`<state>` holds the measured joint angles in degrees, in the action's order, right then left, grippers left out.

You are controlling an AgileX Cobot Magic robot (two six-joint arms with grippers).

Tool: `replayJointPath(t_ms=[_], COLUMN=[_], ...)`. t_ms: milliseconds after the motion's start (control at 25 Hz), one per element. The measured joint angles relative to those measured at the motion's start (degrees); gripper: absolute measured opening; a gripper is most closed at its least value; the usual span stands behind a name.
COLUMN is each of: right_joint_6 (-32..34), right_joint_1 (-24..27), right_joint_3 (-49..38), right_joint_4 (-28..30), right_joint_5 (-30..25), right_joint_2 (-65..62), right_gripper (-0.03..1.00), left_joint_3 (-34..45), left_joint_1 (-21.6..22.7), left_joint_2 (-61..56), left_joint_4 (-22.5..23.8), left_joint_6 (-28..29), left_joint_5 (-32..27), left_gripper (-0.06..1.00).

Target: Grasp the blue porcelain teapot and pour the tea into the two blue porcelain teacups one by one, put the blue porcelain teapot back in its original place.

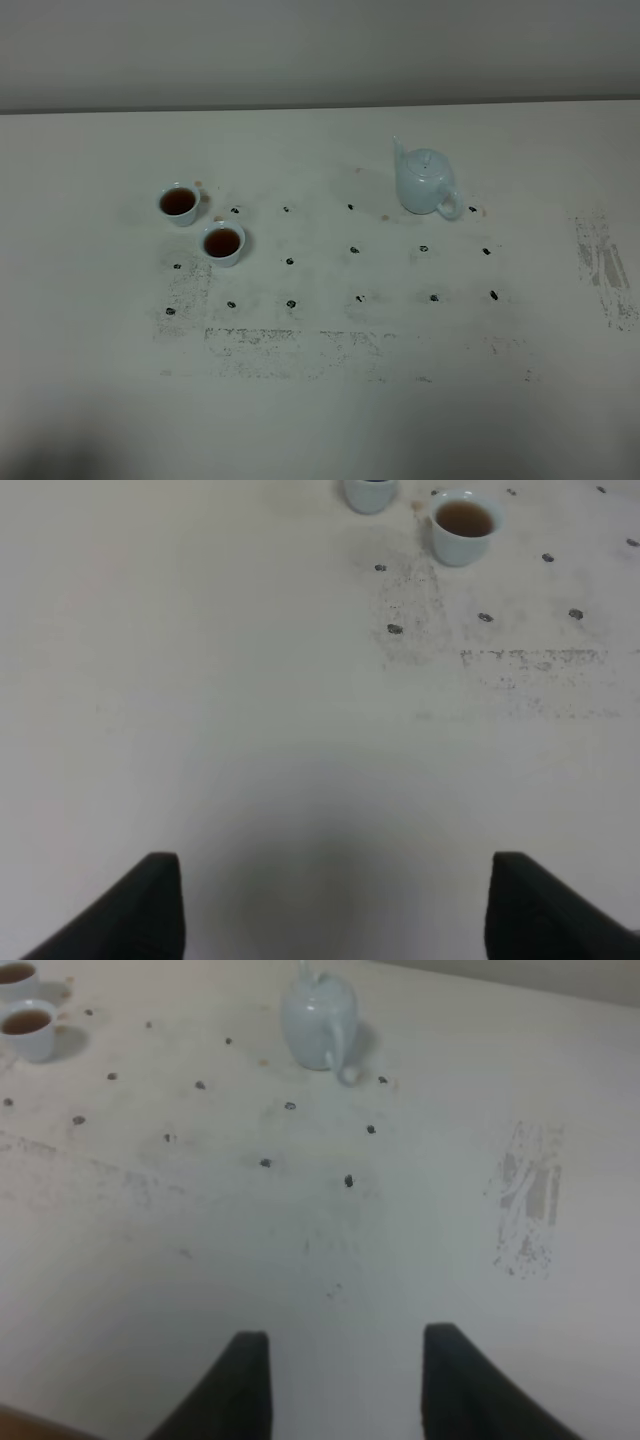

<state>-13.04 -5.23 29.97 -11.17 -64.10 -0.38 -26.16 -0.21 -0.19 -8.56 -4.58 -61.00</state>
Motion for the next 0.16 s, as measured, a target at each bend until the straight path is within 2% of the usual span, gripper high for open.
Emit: replayJointPath(t_ms=[160], right_joint_6=[0.0], right_joint_1=[0.0], right_joint_3=[0.0], right_joint_4=[0.0], right_joint_5=[0.0], right_joint_2=[0.0], right_gripper=[0.34], left_joint_3=[0.0], left_joint_1=[0.0], left_joint_2=[0.0], left_joint_4=[0.0], left_joint_6=[0.0], left_joint_5=[0.0], left_gripper=[0.61])
